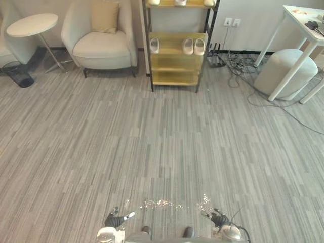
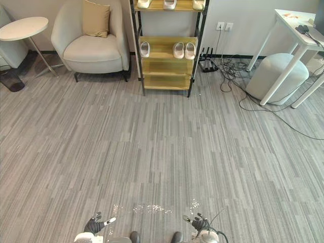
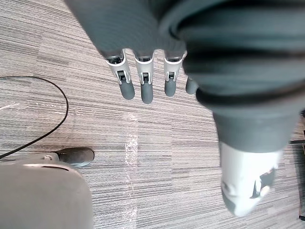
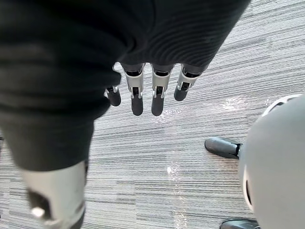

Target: Organize the slippers on the shoe rack

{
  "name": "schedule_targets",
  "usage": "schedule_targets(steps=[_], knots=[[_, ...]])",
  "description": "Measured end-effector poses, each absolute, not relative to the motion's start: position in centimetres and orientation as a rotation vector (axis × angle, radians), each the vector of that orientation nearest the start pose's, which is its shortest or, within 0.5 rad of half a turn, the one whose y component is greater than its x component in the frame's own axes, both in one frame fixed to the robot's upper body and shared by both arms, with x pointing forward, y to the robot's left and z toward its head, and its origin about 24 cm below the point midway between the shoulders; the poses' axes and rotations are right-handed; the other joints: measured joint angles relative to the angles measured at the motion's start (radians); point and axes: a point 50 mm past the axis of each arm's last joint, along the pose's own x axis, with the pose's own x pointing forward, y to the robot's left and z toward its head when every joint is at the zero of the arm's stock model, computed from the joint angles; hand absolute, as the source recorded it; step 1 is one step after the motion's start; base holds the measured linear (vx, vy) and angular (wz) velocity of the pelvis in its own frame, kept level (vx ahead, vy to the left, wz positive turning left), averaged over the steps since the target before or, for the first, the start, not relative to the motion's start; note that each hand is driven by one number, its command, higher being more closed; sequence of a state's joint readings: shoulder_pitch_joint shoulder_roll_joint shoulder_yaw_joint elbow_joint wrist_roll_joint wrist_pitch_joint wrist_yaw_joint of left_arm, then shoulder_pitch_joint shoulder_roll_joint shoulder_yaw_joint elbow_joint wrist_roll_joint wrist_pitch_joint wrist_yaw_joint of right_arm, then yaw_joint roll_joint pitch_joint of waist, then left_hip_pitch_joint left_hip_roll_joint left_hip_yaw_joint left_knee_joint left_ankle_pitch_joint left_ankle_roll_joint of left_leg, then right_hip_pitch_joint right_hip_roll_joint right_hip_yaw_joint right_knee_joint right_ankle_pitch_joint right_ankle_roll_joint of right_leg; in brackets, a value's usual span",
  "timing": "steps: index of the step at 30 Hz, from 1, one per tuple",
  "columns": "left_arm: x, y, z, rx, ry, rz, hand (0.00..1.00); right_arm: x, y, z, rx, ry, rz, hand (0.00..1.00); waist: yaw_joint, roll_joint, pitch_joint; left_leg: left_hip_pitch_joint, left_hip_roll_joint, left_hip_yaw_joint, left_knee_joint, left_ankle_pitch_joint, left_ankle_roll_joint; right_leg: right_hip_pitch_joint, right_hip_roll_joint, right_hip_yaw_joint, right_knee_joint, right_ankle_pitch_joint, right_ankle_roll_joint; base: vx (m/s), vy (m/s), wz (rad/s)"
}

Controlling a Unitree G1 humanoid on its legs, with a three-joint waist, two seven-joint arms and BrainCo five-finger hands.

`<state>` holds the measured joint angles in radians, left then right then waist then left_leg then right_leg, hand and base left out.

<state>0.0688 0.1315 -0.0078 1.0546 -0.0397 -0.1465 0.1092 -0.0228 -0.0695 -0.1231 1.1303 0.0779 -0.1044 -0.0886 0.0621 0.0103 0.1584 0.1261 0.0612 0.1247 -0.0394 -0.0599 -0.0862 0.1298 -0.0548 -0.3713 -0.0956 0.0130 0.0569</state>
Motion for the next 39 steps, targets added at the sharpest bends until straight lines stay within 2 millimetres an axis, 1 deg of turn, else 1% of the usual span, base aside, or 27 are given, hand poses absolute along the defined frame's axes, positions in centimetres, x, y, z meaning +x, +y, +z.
schedule_targets(steps=[5,11,17,28,31,32,34,36,37,38,39], knots=[[11.0,20.6,-15.2,0.140,0.968,0.192,0.00,12.5,-19.6,-15.5,0.033,0.999,-0.285,0.00,0.000,-0.002,0.001,0.007,-0.003,0.000,-0.004,0.002,0.003,0.004,-0.003,0.000,0.000,0.000,0.000,0.00,0.000,0.00],[11.1,20.9,-15.2,0.144,0.966,0.194,0.00,12.5,-19.5,-15.5,0.038,1.001,-0.287,0.00,-0.001,-0.012,0.010,0.017,-0.004,0.002,-0.011,0.003,0.005,0.011,-0.003,0.001,-0.001,0.000,0.000,0.00,0.000,0.00],[11.1,20.9,-15.3,0.146,0.975,0.193,0.00,12.4,-19.3,-15.6,0.046,1.004,-0.284,0.00,-0.001,-0.013,0.010,0.018,-0.003,0.007,-0.011,0.003,0.006,0.009,-0.002,0.006,-0.001,0.000,0.000,0.00,-0.001,-0.01],[11.1,21.0,-15.3,0.150,0.985,0.198,0.00,12.0,-19.3,-15.7,0.045,1.012,-0.289,0.00,-0.004,-0.016,0.012,0.030,0.002,0.042,-0.014,-0.002,0.007,0.005,0.005,0.039,-0.001,0.002,-0.004,-0.01,-0.008,-0.10],[11.1,21.1,-15.3,0.151,0.984,0.199,0.00,12.1,-19.3,-15.6,0.045,1.007,-0.290,0.00,-0.005,-0.016,0.012,0.020,0.008,0.061,-0.005,-0.013,0.007,-0.007,0.008,0.054,-0.001,0.001,-0.005,0.00,-0.012,-0.16],[11.2,21.1,-15.3,0.153,0.983,0.200,0.00,11.9,-19.4,-15.7,0.044,1.010,-0.292,0.00,-0.007,-0.017,0.012,0.008,0.011,0.062,0.028,-0.035,0.007,-0.008,0.009,0.054,-0.001,-0.005,-0.008,0.01,-0.018,-0.05],[11.4,21.1,-15.2,0.152,0.977,0.202,0.00,11.7,-19.6,-15.7,0.040,1.013,-0.298,0.00,-0.006,-0.014,0.013,-0.055,0.030,0.063,0.152,-0.107,0.005,-0.005,0.014,0.050,0.000,-0.029,-0.009,0.03,-0.015,-0.03],[11.3,20.9,-15.3,0.144,0.980,0.202,0.00,11.2,-20.2,-15.7,0.031,1.022,-0.310,0.00,-0.006,0.010,0.015,-0.101,0.073,0.072,0.294,-0.188,-0.011,0.009,0.036,0.040,0.001,-0.048,-0.023,0.12,-0.016,-0.15],[11.3,21.1,-15.2,0.144,0.980,0.211,0.00,11.3,-20.1,-15.7,0.032,1.020,-0.309,0.00,-0.001,0.012,0.023,-0.142,0.090,0.089,0.417,-0.196,-0.018,0.012,0.036,0.038,-0.001,-0.057,-0.023,0.10,-0.017,-0.16],[11.5,21.3,-15.1,0.141,0.973,0.219,0.00,11.2,-20.2,-15.7,0.033,1.022,-0.311,0.00,-0.005,0.009,0.024,-0.209,0.118,0.120,0.569,-0.181,-0.033,0.016,0.036,0.042,0.000,-0.063,-0.024,0.11,-0.043,-0.22],[11.5,21.2,-15.1,0.123,0.962,0.238,0.00,11.2,-20.5,-15.7,0.023,1.021,-0.313,0.00,0.003,0.022,0.033,-0.265,0.159,0.139,0.723,-0.152,-0.052,0.034,0.042,0.056,0.001,-0.070,-0.030,0.11,-0.056,-0.31]])
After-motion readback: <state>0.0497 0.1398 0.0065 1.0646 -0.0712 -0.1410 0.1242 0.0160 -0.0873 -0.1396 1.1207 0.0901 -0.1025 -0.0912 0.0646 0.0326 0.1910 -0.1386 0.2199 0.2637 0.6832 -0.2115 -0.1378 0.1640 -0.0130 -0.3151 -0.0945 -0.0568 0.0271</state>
